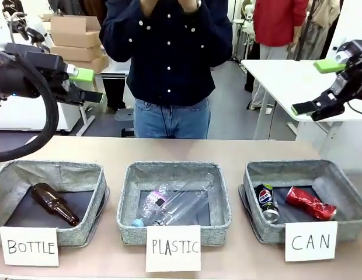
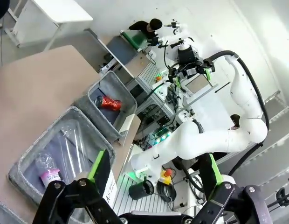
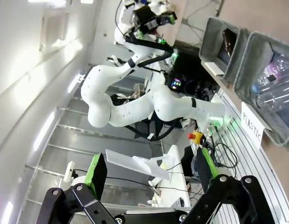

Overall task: Sort the can waste into the basket.
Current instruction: Pick up the can waste from the table and place it in the right Fabric basket.

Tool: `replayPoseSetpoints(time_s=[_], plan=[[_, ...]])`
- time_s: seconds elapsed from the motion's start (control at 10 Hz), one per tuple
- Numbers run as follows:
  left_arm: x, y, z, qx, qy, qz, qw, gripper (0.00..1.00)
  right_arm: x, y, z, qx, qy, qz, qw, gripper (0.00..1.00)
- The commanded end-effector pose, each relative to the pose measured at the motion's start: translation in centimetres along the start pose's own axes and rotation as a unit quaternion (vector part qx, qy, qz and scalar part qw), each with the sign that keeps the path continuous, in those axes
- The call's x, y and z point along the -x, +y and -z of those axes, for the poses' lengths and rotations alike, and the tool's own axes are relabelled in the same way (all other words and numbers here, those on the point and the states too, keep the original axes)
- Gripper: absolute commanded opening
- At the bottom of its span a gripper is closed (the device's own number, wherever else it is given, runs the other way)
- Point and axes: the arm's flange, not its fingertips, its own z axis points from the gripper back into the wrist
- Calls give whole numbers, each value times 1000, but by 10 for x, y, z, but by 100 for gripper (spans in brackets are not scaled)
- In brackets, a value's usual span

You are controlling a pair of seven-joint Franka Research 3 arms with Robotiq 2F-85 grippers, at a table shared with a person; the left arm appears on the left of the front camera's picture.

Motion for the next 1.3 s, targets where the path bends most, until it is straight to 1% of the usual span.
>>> replayPoseSetpoints(time_s=[0.0,1.2], plan=[[-2,1,-5,0,-10,-7,1000,100,0,-2,-1,8,8,-9,1000,100],[-2,1,-5,0,-10,-7,1000,100,0,-2,-1,8,8,-9,1000,100]])
